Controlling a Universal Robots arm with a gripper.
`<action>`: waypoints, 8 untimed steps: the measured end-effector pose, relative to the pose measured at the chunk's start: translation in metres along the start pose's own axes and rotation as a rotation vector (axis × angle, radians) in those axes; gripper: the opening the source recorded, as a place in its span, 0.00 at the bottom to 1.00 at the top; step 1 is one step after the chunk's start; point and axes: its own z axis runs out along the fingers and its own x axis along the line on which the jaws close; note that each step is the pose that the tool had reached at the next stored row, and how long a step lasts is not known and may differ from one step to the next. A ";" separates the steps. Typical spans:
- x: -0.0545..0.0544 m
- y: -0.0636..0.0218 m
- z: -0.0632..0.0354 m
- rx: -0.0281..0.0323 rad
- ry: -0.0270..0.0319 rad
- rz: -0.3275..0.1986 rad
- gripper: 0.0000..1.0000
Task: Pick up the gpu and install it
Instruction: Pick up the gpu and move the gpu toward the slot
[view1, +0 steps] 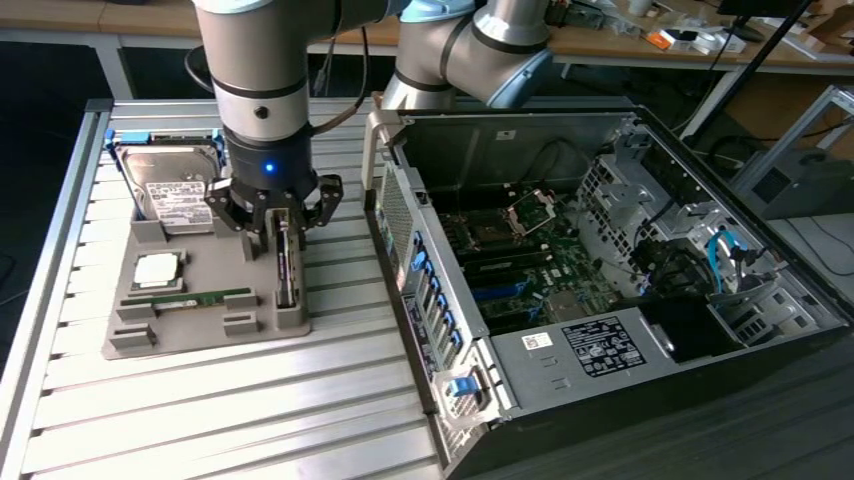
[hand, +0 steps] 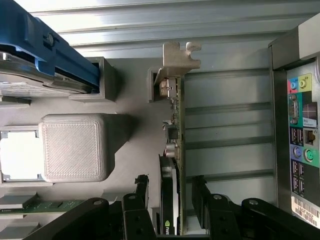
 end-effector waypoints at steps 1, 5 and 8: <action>0.000 0.0000 0.0000 0.0001 0.0001 0.000 0.48; 0.000 0.0000 0.0002 -0.0001 -0.0001 0.000 0.48; 0.000 0.0000 0.0002 -0.0001 -0.0001 0.000 0.48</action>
